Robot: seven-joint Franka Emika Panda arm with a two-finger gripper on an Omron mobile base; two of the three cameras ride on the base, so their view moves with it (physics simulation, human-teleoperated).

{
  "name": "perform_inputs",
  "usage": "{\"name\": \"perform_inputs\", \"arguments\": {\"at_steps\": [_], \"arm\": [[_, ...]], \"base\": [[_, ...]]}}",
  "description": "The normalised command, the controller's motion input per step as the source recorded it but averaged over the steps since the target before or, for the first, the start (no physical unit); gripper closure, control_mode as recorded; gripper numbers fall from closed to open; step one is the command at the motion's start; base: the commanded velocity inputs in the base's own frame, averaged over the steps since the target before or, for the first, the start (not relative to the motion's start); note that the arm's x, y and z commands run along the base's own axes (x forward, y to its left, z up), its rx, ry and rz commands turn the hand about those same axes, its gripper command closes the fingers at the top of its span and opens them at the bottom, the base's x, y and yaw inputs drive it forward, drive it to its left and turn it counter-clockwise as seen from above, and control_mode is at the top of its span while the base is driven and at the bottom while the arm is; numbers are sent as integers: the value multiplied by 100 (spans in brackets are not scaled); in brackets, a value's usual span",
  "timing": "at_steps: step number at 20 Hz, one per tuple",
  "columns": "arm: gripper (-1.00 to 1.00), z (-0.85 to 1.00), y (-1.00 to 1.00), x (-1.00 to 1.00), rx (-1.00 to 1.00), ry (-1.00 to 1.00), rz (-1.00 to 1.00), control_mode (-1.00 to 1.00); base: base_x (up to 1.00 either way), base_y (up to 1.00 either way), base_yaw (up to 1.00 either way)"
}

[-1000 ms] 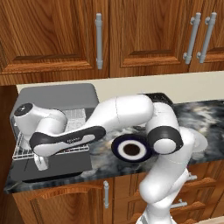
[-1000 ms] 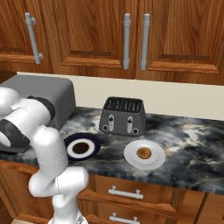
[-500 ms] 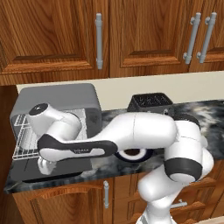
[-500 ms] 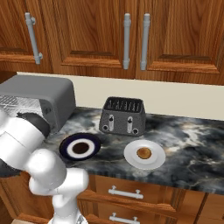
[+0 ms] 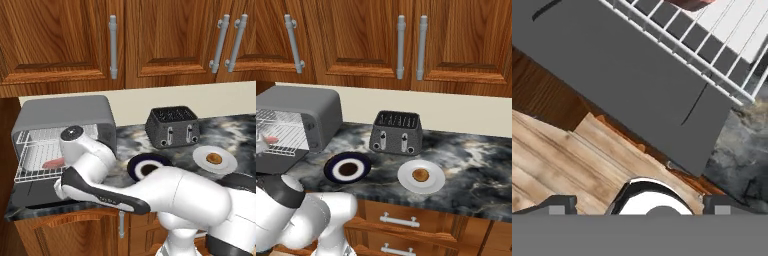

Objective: Open the toaster oven door. Place the bread on the top rack in the toaster oven and place the steak on the bottom rack.

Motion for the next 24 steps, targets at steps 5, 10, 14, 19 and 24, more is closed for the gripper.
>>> {"name": "perform_inputs", "arguments": {"at_steps": [5, 10, 14, 19, 24], "arm": [[-100, -13, -36, 0, 16, -12, -40, -100], [-100, -8, -4, 16, 20, -7, -40, -100], [-100, -7, 0, 2, 25, -3, -35, -100], [-100, 0, 1, 2, 25, -1, -27, -100], [-100, 0, 0, 12, 23, 0, -17, -100]], "base": [[0, 0, 0], [0, 0, 0], [0, 0, 0], [0, 0, 0], [0, 0, 0]]}}
